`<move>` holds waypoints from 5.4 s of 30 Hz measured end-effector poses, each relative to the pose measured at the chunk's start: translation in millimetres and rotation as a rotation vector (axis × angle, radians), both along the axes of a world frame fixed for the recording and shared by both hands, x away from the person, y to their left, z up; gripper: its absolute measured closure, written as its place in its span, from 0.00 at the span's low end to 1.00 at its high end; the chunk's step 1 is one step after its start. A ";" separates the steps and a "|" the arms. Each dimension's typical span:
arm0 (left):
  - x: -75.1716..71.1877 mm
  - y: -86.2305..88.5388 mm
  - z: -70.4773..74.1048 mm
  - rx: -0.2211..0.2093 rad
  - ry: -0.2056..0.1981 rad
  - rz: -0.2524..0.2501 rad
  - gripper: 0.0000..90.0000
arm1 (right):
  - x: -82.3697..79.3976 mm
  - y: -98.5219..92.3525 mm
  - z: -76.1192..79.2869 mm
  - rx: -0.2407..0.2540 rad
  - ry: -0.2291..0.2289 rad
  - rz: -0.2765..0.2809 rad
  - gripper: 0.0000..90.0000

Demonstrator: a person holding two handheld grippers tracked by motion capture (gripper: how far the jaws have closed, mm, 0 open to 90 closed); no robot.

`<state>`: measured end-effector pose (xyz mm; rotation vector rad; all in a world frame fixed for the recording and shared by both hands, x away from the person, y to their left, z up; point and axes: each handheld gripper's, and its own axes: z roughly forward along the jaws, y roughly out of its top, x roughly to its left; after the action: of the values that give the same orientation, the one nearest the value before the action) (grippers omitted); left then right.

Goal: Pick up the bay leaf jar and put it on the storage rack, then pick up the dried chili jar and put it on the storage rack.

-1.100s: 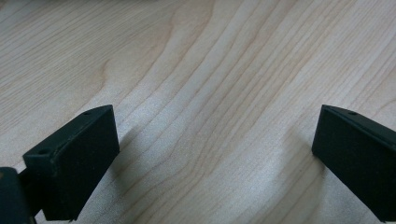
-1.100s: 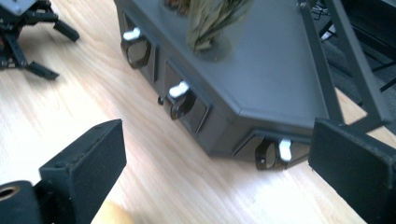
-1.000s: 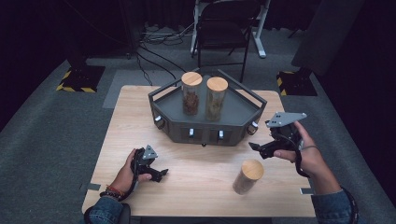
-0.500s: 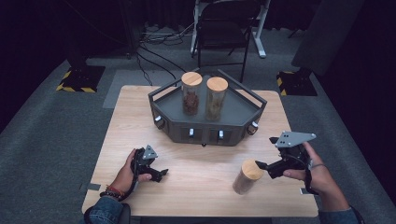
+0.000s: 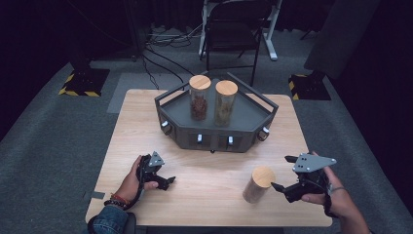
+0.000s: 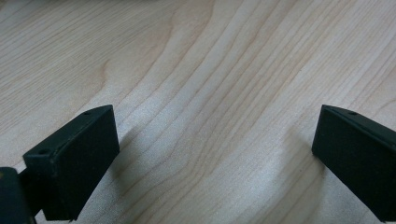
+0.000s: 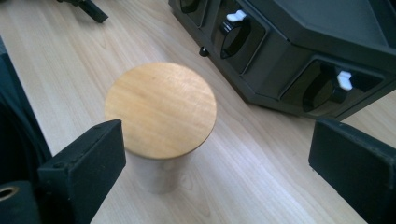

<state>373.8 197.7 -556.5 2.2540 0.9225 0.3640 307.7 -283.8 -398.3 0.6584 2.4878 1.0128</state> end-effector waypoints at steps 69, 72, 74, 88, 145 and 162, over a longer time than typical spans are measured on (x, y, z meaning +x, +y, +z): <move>0.8 0.3 0.1 -0.001 0.003 -0.007 0.00 | 12.7 -73.7 -165.6 0.089 0.147 -0.238 0.00; 0.9 0.3 0.0 -0.002 0.004 -0.008 0.00 | 12.8 -73.7 -165.6 0.089 0.147 -0.238 0.00; 0.9 0.3 0.1 -0.002 0.004 -0.007 0.00 | 12.7 -73.7 -165.6 0.089 0.147 -0.239 0.00; 1.1 0.3 0.0 -0.002 0.003 -0.010 0.00 | 12.6 -73.6 -165.5 0.089 0.147 -0.240 0.00; 1.0 -0.1 0.1 -0.001 0.003 -0.008 0.00 | -6.0 -29.3 -115.9 0.091 0.120 -0.108 0.02; 1.0 -0.1 0.0 -0.001 0.004 -0.008 0.00 | -5.9 -11.0 -114.5 0.083 0.123 -0.080 0.02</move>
<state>374.8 197.6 -556.5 2.2575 0.9153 0.3561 301.8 -294.7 -512.8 0.8633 2.5124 1.0805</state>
